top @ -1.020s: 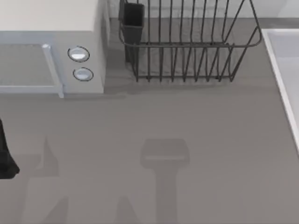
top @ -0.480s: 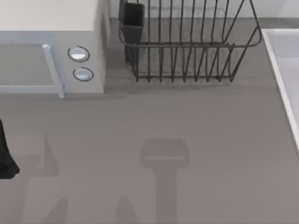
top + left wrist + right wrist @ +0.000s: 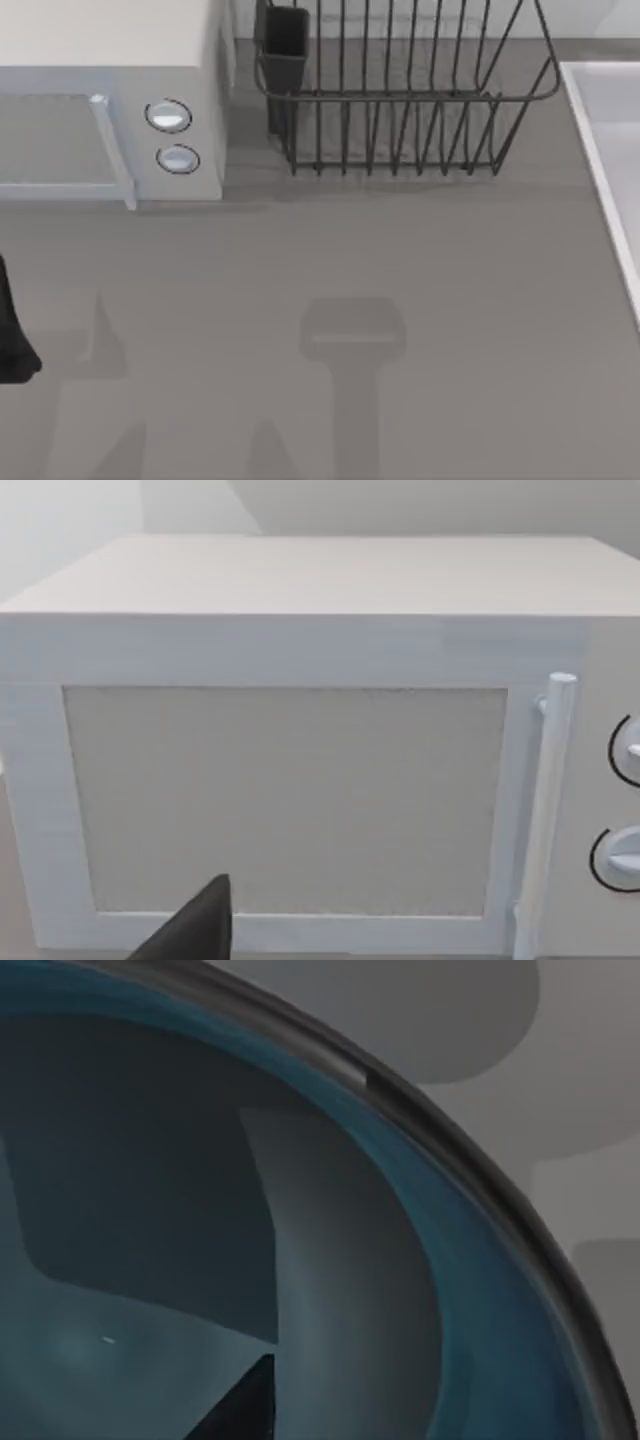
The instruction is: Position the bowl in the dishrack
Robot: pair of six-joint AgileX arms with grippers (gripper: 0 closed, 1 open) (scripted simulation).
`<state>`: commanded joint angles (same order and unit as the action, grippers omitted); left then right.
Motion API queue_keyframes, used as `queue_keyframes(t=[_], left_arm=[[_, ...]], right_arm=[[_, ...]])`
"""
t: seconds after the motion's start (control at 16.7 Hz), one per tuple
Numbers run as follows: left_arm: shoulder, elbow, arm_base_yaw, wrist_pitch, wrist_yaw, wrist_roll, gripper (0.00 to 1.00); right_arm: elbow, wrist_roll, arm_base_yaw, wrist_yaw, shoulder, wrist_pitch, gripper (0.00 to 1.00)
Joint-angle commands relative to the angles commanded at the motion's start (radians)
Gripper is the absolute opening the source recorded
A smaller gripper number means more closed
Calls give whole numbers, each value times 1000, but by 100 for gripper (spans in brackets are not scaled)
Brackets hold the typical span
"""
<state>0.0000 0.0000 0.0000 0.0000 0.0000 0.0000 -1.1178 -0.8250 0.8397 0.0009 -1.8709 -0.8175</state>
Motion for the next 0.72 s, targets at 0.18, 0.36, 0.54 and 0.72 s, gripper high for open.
queue_keyframes(t=[0.18,0.36,0.54,0.72], left_arm=[[0,0,0,0,0,0,100],[0,0,0,0,0,0,100],[0,0,0,0,0,0,100],[0,0,0,0,0,0,100]], right_arm=[[0,0,0,0,0,0,47],[0,0,0,0,0,0,25],[0,0,0,0,0,0,2],[0,0,0,0,0,0,0]])
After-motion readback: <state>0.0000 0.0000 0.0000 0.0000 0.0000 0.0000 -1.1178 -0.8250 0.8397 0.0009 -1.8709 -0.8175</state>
